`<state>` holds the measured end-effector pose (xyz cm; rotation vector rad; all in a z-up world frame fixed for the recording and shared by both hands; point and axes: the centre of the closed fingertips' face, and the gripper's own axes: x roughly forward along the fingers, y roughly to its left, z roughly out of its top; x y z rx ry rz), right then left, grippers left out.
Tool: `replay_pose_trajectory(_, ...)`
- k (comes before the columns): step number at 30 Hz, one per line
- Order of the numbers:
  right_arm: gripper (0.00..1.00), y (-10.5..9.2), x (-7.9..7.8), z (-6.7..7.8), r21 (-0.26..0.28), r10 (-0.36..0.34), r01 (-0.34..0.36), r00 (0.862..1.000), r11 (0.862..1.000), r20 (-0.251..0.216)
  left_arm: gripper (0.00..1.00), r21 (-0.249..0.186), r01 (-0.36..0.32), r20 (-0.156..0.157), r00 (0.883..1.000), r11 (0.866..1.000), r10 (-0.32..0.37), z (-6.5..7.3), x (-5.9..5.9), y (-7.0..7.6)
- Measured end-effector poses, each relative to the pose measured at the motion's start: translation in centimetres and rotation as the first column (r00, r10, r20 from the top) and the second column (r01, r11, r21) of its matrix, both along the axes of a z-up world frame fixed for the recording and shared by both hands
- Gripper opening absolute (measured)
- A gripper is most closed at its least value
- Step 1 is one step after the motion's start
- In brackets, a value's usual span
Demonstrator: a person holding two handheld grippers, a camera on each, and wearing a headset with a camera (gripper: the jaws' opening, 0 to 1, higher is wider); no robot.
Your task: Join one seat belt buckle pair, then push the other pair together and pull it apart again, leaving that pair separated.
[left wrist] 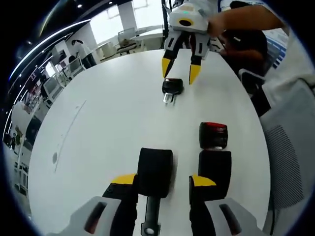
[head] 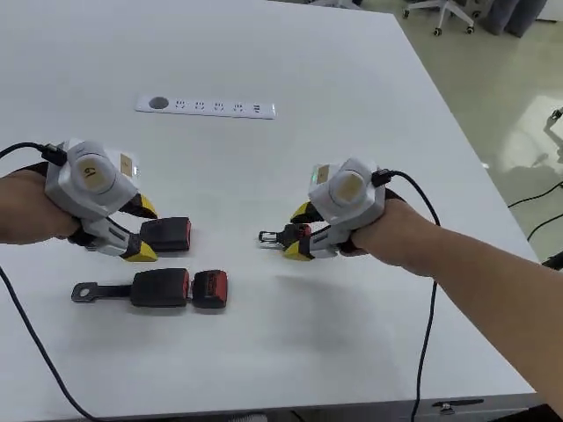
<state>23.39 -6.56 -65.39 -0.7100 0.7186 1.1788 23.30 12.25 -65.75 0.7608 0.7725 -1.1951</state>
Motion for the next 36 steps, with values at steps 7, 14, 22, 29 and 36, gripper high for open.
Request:
replay_pose_trajectory(7,0.34,-1.6,0.8,-1.4,-0.041,0.008,-0.008,1.000,0.999,-0.019,0.42,0.003,0.004,-0.009,1.000,1.000,-0.004,-0.7,1.4,0.0)
replay_pose_trajectory(14,0.33,-1.3,1.0,-2.7,-0.065,0.051,-0.054,0.998,0.996,-0.044,0.43,0.009,0.023,-0.057,0.998,1.000,-0.022,-1.8,1.4,-0.1)
replay_pose_trajectory(22,0.33,-1.4,1.2,-3.6,-0.056,0.105,-0.110,0.991,0.992,-0.083,0.38,0.069,0.089,-0.075,0.994,0.994,-0.084,-3.4,1.2,-0.2)
replay_pose_trajectory(29,0.33,-1.4,0.9,-3.8,-0.049,0.124,-0.129,0.988,0.990,-0.098,0.35,0.053,0.082,-0.080,0.994,0.995,-0.077,-2.9,1.1,-0.6)
replay_pose_trajectory(36,0.33,-1.4,1.1,-4.0,-0.052,0.113,-0.119,0.988,0.991,-0.105,0.34,0.031,0.072,-0.100,0.993,0.997,-0.069,-3.0,1.2,-0.3)
